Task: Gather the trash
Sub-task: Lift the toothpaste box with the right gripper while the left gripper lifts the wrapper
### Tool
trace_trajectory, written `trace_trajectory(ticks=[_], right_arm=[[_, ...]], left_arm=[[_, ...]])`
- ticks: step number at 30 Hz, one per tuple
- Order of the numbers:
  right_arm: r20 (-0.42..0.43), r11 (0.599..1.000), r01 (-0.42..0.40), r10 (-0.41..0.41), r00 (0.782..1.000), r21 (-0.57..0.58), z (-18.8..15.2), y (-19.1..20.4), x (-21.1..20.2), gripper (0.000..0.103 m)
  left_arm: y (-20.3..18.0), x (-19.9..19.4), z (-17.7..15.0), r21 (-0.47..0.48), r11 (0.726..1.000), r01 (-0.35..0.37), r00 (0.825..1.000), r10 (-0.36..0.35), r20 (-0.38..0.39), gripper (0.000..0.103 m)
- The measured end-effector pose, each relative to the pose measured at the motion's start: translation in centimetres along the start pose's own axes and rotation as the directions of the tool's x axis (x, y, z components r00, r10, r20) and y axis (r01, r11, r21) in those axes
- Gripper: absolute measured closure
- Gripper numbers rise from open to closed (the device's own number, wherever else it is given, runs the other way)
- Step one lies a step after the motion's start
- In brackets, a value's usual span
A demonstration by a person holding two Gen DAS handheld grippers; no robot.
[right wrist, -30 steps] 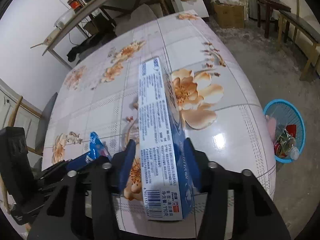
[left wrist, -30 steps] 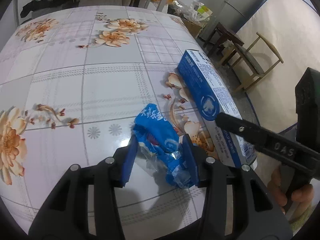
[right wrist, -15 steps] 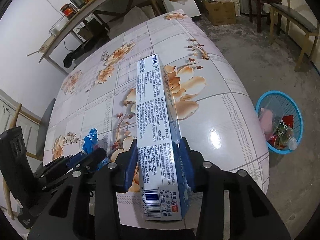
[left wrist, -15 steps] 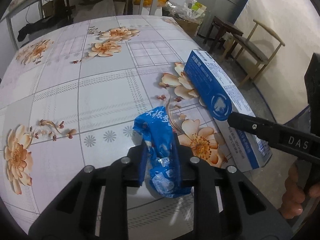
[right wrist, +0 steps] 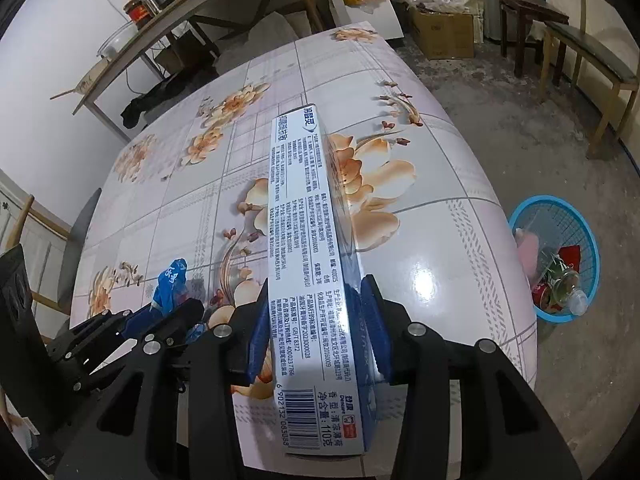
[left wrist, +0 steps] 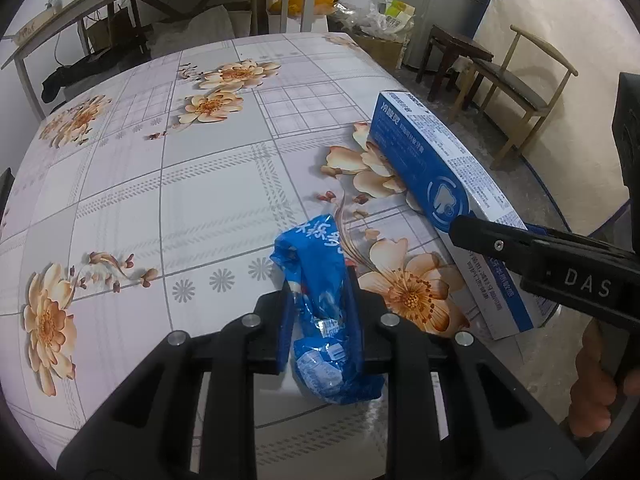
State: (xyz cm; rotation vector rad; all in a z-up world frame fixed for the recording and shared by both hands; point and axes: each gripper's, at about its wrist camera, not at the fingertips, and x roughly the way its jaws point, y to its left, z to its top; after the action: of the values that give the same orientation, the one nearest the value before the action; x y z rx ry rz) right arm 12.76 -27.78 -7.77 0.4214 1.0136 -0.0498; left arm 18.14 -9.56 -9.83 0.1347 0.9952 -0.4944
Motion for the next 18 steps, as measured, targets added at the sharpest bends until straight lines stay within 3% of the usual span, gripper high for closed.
trace_trajectory(ticks=[10, 18], right_arm=[[0.01, 1.0, -0.002, 0.002, 1.0, 0.011, 0.1, -0.3, 0.3, 0.061], [0.025, 0.998, -0.037, 0.036, 0.999, 0.045, 0.2, -1.0, -0.1, 0.067]], left_arm=[[0.0, 0.3, 0.1, 0.009, 1.0, -0.01, 1.0, 0.01, 0.001, 0.083], [-0.1, 0.4, 0.1, 0.006, 1.0, -0.016, 1.0, 0.016, 0.007, 0.087]])
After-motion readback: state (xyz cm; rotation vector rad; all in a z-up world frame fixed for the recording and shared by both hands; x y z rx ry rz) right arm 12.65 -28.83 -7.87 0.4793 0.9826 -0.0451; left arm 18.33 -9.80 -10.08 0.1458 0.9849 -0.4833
